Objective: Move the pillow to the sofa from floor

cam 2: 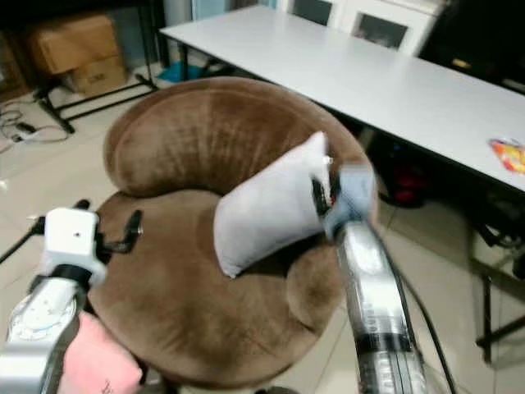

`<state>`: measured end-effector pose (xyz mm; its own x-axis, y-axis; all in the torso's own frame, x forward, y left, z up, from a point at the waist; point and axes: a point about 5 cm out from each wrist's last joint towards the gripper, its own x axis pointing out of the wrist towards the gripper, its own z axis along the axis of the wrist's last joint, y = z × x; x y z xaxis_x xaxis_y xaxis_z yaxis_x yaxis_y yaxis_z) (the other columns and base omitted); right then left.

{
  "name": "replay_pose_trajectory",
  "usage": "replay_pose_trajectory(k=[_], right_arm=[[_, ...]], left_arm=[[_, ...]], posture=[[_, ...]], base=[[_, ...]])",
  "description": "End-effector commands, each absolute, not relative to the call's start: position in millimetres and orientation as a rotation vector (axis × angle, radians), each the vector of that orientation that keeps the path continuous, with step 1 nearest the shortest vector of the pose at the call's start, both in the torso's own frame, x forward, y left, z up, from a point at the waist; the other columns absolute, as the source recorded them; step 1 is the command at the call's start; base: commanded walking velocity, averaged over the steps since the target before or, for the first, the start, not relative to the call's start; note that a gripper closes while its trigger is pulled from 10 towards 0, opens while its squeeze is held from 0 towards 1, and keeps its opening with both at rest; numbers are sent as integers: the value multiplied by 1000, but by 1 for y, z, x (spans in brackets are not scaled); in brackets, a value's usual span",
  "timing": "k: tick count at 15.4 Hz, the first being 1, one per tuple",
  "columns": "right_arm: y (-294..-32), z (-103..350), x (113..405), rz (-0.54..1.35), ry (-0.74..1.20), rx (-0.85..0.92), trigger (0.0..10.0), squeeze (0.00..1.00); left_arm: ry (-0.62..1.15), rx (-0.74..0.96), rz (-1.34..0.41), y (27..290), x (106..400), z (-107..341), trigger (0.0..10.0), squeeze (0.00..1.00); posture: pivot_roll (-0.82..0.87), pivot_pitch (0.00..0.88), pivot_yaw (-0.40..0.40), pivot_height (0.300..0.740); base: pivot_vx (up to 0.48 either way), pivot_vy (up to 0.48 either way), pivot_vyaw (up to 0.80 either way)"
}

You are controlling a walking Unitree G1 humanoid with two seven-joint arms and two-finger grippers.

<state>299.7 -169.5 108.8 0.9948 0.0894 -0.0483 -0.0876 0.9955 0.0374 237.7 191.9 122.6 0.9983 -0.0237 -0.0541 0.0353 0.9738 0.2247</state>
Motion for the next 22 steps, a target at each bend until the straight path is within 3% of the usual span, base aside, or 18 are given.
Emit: replay_pose_trajectory(k=[1, 3, 5, 7, 18, 22], right_arm=[[-169, 115, 291, 73, 12, 3, 10000, 0], [-165, 99, 256, 53, 55, -101, 10000, 0], [-163, 100, 247, -23, 98, 4, 10000, 0], [-153, 102, 252, 36, 113, 16, 10000, 0], [-168, 106, 260, 49, 170, -18, 10000, 0], [-162, 108, 264, 86, 177, -16, 10000, 0]], left_arm=[[44, 236, -37, 187, 239, 122, 10000, 0], [20, 254, -16, 189, 236, 124, 10000, 0], [8, 251, -2, 192, 232, 125, 10000, 0], [-8, 285, -18, 192, 234, 126, 10000, 0], [-3, 266, 18, 192, 234, 123, 10000, 0], [-12, 246, 30, 190, 237, 124, 10000, 0]], posture=[[-29, 0, -70, 740], [-30, 0, -61, 740], [-28, 0, -57, 740], [-12, 0, -59, 740], [-19, 0, -79, 740], [-28, 0, -90, 740]], base=[[0, 0, 0], [0, 0, 0], [0, 0, 0], [-257, 0, 0], [-46, 0, 0], [-96, 0, 0]])
